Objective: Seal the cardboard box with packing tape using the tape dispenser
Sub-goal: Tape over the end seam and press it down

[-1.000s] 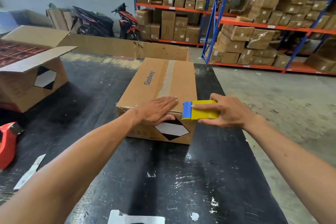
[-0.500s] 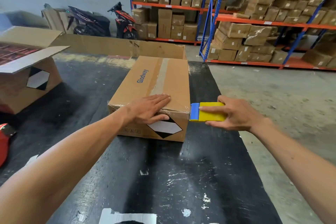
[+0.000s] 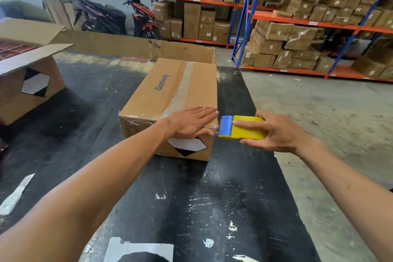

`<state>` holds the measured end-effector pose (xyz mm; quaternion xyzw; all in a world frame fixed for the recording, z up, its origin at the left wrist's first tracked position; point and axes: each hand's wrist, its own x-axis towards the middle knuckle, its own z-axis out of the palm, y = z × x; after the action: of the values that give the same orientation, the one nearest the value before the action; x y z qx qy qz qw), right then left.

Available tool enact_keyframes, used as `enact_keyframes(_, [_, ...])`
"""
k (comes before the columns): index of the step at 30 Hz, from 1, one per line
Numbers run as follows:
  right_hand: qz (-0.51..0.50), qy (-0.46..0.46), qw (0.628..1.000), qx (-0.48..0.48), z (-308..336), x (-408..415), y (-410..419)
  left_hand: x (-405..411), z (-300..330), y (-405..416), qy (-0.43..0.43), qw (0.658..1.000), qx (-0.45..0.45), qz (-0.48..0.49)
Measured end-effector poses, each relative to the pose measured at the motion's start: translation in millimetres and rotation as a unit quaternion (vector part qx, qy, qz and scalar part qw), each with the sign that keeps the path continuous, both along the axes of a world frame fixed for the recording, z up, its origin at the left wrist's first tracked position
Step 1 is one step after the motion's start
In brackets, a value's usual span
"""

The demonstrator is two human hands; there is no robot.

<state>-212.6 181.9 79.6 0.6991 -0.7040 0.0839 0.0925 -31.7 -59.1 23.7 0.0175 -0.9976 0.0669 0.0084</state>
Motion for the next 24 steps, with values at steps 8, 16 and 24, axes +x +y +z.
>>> enact_keyframes(8, [0.027,0.023,0.999,-0.001,1,0,0,2,0,0,0.004,1.000,0.011,-0.001])
enact_keyframes(16, [0.044,0.102,0.994,-0.012,-1,12,-11,-1,-6,-1,0.028,1.000,-0.002,-0.008])
enact_keyframes(24, [0.002,0.175,0.982,0.067,-14,13,5,4,-2,0,0.040,0.999,-0.003,0.013])
